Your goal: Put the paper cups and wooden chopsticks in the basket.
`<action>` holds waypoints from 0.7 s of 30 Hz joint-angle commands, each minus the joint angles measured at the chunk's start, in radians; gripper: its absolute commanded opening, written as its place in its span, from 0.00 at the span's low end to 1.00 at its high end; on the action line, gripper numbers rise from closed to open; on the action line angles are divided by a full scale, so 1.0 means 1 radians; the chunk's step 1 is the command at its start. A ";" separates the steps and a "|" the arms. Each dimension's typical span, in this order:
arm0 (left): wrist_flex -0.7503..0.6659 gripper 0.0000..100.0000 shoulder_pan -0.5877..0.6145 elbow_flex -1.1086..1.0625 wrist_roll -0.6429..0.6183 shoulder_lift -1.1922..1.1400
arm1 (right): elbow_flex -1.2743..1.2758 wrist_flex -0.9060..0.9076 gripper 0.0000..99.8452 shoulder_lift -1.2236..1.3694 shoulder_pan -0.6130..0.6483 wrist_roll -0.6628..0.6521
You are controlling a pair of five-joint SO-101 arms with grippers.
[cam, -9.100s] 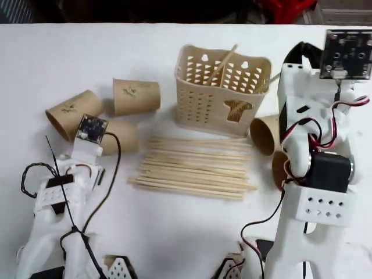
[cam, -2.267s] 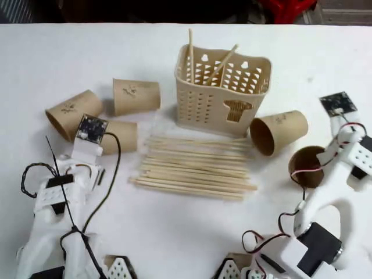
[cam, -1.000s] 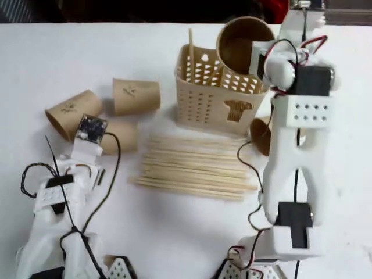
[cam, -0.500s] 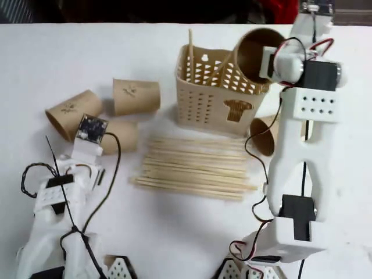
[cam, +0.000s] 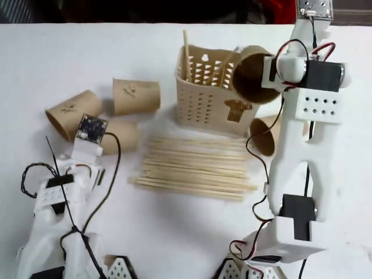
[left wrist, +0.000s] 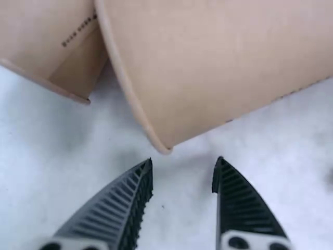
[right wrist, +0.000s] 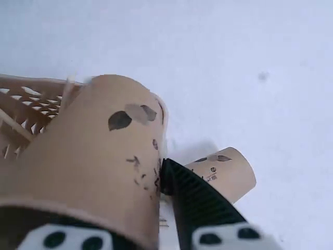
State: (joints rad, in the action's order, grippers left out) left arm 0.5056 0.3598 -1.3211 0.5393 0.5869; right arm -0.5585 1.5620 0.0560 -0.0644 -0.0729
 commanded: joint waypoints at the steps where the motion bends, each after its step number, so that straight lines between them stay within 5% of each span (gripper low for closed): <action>1: -0.023 0.20 -0.012 0.005 0.009 0.038 | -0.049 0.030 0.02 -0.070 0.007 -0.014; 16: -0.025 0.20 -0.012 0.005 0.009 0.038 | -0.051 -0.051 0.02 0.019 0.033 -0.054; 21: -0.025 0.20 -0.012 0.005 0.009 0.038 | -0.051 -0.073 0.13 0.025 0.033 -0.052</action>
State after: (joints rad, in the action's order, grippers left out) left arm 0.5056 0.3598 -1.3211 0.5393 0.5869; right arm -0.5677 1.5236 0.0928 -0.0338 -0.1158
